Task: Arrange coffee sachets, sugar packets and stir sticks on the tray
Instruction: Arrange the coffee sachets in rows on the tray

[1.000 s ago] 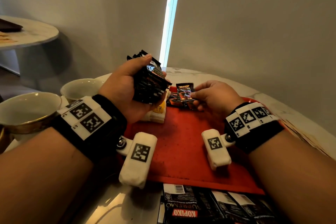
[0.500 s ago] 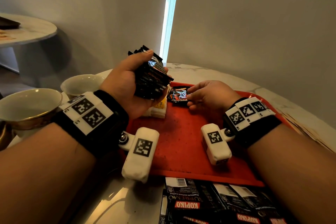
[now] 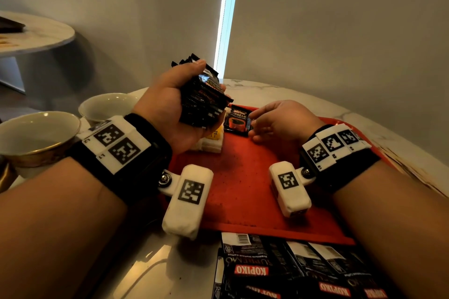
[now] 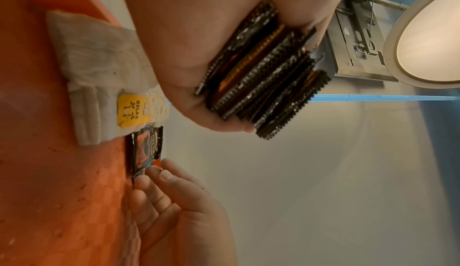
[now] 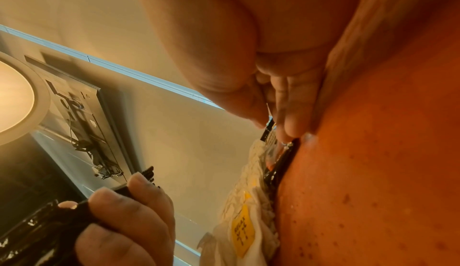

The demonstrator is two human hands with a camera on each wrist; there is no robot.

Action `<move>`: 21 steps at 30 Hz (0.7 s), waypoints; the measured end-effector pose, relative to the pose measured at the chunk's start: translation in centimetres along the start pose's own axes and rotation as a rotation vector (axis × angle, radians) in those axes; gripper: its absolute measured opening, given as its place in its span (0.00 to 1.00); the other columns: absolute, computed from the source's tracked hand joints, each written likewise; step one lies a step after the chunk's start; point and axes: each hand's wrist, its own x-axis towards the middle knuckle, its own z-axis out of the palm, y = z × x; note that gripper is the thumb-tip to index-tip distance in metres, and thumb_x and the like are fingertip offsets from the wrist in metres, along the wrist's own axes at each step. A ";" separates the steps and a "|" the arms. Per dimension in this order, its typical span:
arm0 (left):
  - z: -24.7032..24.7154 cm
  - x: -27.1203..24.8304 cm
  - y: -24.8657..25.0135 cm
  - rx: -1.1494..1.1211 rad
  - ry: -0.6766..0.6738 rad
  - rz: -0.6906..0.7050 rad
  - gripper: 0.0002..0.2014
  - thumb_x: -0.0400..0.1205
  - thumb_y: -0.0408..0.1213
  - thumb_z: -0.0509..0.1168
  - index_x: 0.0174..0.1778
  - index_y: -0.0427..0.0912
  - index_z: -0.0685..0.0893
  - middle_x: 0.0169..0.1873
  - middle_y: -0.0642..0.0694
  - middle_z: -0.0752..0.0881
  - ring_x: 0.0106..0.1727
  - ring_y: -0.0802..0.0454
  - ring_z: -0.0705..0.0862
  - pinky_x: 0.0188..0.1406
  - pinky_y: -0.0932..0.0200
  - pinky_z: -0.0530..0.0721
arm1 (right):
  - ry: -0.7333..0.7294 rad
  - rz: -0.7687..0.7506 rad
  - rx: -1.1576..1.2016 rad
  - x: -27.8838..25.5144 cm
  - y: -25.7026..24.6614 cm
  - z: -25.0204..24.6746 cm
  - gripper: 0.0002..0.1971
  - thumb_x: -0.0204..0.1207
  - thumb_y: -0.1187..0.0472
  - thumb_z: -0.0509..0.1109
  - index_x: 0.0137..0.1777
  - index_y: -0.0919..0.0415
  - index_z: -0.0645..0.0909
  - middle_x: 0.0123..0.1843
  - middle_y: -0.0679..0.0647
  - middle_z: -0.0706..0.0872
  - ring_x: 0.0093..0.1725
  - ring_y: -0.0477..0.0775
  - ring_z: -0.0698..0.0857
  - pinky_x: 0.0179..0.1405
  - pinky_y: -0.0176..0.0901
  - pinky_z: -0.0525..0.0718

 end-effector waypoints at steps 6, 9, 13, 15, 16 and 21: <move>-0.2 0.1 0.1 -0.011 -0.011 -0.007 0.23 0.81 0.52 0.67 0.66 0.39 0.83 0.52 0.43 0.88 0.52 0.46 0.87 0.41 0.56 0.88 | 0.015 -0.034 -0.029 -0.2 0.1 0.1 0.10 0.79 0.78 0.67 0.58 0.72 0.84 0.49 0.73 0.88 0.35 0.58 0.90 0.31 0.47 0.90; -0.1 0.1 0.1 -0.006 -0.009 -0.007 0.23 0.82 0.52 0.66 0.66 0.39 0.83 0.51 0.43 0.89 0.51 0.46 0.87 0.41 0.56 0.88 | 0.009 -0.047 -0.033 -0.1 0.0 0.0 0.11 0.80 0.78 0.66 0.60 0.72 0.83 0.49 0.71 0.88 0.33 0.56 0.89 0.27 0.44 0.88; -0.2 0.2 0.1 0.000 -0.009 -0.001 0.21 0.82 0.51 0.66 0.63 0.40 0.83 0.52 0.42 0.88 0.51 0.45 0.87 0.41 0.56 0.88 | 0.004 -0.046 -0.028 0.0 0.1 0.0 0.11 0.80 0.77 0.66 0.59 0.69 0.84 0.51 0.67 0.89 0.35 0.55 0.89 0.26 0.42 0.87; -0.3 0.3 0.1 -0.003 -0.008 0.004 0.20 0.82 0.51 0.67 0.63 0.40 0.83 0.52 0.42 0.88 0.52 0.44 0.87 0.41 0.56 0.88 | 0.012 -0.048 -0.019 0.1 0.2 0.0 0.11 0.80 0.77 0.66 0.59 0.69 0.85 0.52 0.68 0.89 0.34 0.55 0.89 0.25 0.42 0.86; -0.3 0.3 0.1 -0.003 -0.008 0.006 0.21 0.82 0.51 0.67 0.64 0.40 0.83 0.53 0.42 0.88 0.52 0.44 0.87 0.41 0.56 0.88 | 0.017 -0.055 -0.012 0.2 0.3 0.0 0.11 0.80 0.77 0.66 0.59 0.69 0.85 0.52 0.69 0.89 0.33 0.55 0.89 0.24 0.42 0.85; -0.2 0.2 0.0 -0.019 -0.031 0.009 0.22 0.82 0.48 0.66 0.66 0.37 0.82 0.53 0.41 0.87 0.49 0.45 0.87 0.39 0.57 0.88 | 0.032 -0.124 0.020 0.7 0.3 -0.3 0.09 0.81 0.73 0.69 0.55 0.62 0.86 0.52 0.64 0.90 0.31 0.50 0.87 0.31 0.45 0.86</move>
